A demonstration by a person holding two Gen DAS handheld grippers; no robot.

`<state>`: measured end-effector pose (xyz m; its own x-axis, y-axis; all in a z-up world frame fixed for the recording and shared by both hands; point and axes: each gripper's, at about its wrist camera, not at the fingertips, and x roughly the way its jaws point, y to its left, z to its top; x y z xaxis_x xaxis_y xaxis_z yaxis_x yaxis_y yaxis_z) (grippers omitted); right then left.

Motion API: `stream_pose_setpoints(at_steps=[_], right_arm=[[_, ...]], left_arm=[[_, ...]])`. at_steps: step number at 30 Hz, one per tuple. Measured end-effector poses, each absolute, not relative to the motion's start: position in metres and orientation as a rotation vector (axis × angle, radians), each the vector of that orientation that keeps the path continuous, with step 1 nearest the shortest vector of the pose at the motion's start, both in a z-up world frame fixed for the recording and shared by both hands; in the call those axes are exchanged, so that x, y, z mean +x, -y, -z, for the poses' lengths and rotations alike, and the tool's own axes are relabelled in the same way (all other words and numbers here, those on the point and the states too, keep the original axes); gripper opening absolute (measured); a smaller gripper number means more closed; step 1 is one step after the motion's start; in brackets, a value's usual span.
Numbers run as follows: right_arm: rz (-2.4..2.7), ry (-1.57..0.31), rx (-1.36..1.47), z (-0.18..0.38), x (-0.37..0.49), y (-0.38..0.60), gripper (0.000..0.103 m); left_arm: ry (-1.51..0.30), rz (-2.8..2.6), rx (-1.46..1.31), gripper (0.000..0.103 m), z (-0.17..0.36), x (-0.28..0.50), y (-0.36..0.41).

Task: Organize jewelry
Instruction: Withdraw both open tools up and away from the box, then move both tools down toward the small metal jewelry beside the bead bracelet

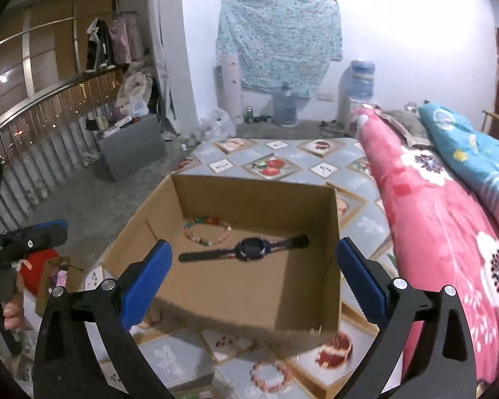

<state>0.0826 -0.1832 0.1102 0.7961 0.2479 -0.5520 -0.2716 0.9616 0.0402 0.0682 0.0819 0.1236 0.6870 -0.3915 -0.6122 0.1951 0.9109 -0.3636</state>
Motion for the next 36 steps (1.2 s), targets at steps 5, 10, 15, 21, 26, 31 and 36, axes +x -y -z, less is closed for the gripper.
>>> stream_pose_setpoints(at_steps=[5,10,15,21,26,31,36], right_arm=[[-0.238,-0.591,-0.112,-0.092,0.058,0.168,0.095],[-0.202,-0.6,-0.146,-0.076,0.038,0.16,0.095],[-0.168,-0.58,-0.186,-0.068,0.024,0.159,0.095],[-0.163,-0.521,-0.107,-0.076,0.015,0.19,0.095],[-0.202,-0.488,-0.024,-0.074,0.009,0.218,0.095],[-0.213,-0.548,-0.023,-0.049,0.001,0.224,0.095],[-0.241,-0.693,0.021,-0.005,-0.001,0.217,0.095]], left_arm=[[-0.741,0.253,-0.259,0.097,-0.105,0.043,-0.083],[-0.748,0.21,-0.256,0.097,-0.09,0.024,-0.083],[-0.753,0.198,-0.292,0.097,-0.078,0.013,-0.088],[-0.772,0.204,-0.331,0.097,-0.068,0.008,-0.093],[-0.774,0.185,-0.323,0.097,-0.056,0.007,-0.098],[-0.793,0.202,-0.26,0.097,-0.037,0.011,-0.095],[-0.847,0.214,-0.094,0.097,-0.006,0.019,-0.073]])
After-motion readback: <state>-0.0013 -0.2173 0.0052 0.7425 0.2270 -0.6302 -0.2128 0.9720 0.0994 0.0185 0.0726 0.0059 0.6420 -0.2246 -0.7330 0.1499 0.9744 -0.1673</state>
